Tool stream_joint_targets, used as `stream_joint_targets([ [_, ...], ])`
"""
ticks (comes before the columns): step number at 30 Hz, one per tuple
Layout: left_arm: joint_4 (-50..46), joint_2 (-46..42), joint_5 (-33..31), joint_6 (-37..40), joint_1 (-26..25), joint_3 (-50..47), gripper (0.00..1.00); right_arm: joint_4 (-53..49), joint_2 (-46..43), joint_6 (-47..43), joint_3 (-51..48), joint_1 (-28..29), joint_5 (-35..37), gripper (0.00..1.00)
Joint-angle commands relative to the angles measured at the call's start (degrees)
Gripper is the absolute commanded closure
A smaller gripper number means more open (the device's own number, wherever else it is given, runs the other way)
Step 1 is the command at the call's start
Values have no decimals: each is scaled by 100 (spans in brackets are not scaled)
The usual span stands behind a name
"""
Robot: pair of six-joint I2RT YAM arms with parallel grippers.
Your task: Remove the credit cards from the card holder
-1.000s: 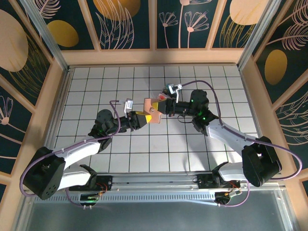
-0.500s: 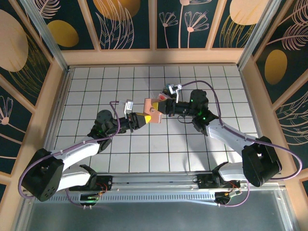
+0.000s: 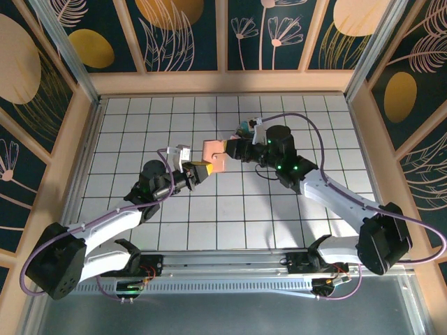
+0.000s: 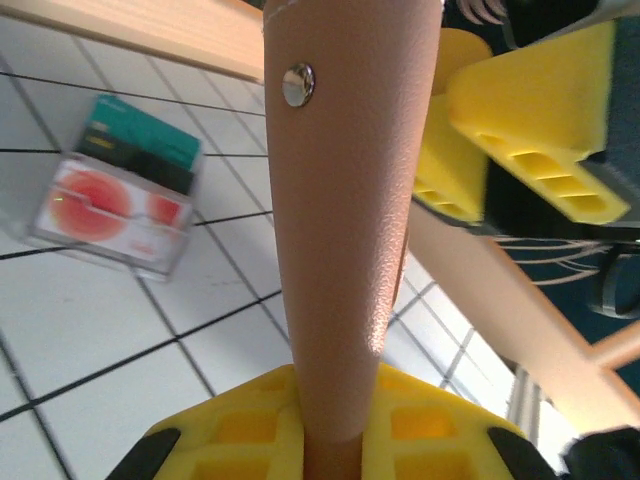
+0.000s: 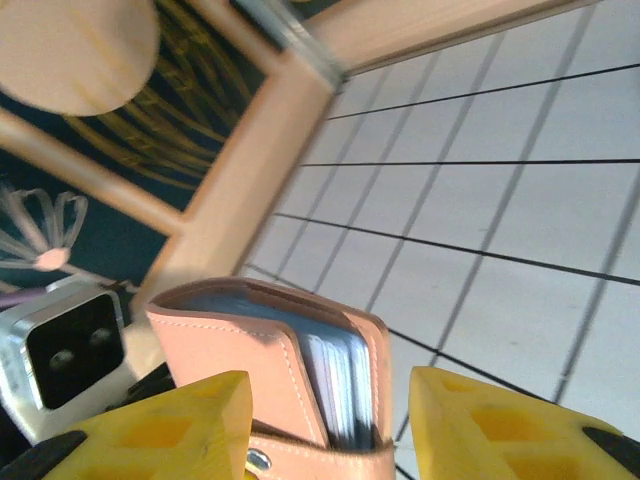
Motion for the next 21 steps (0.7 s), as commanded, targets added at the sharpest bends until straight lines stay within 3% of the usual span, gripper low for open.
stream_joint_targets([
  [1,-106,-51,-697,388,-78,15,100,-970,-65,-88,345,271,1234,55],
  [9,-117,167,-921,429,-98,52,100,-1289,137,209,717,888,1598,63],
  [21,0,345,-903,345,-96,186,100,-1726,938,13,1359,1222,1718,66],
])
